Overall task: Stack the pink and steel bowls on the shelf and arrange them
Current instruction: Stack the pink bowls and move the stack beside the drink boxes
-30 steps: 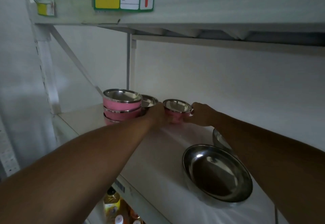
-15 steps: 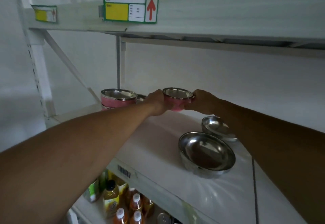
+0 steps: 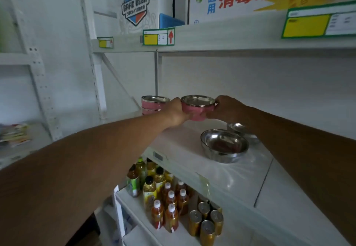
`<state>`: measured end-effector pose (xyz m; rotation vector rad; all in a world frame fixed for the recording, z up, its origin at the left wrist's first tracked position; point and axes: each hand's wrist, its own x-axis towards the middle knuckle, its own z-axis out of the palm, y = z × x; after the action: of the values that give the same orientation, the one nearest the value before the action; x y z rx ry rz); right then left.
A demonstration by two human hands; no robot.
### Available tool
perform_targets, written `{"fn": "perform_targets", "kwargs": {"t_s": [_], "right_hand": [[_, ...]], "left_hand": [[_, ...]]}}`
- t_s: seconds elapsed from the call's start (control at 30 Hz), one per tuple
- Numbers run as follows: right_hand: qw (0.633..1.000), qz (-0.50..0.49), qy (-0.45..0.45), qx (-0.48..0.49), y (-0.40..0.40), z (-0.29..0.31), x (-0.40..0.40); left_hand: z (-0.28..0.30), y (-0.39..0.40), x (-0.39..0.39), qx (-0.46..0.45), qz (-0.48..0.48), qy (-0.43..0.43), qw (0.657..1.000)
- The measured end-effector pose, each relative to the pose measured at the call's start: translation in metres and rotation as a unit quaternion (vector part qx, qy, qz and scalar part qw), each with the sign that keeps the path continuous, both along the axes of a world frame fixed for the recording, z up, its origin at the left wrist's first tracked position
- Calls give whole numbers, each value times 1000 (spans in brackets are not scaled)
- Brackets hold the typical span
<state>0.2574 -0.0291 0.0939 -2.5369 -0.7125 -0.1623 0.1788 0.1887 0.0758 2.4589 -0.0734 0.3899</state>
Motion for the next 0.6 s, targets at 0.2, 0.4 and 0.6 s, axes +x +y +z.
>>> {"fn": "perform_targets", "kwargs": {"t_s": [0.2, 0.4, 0.6], "right_hand": [[1000, 18, 19, -3, 3, -6, -36], [1000, -17, -2, -6, 24, 6, -56], [999, -26, -27, -24, 69, 30, -67]], "left_hand": [[-5, 2, -44, -3, 0, -4, 1000], [2, 25, -52, 11, -10, 6, 1000], [19, 78, -52, -12, -47, -26, 999]]}}
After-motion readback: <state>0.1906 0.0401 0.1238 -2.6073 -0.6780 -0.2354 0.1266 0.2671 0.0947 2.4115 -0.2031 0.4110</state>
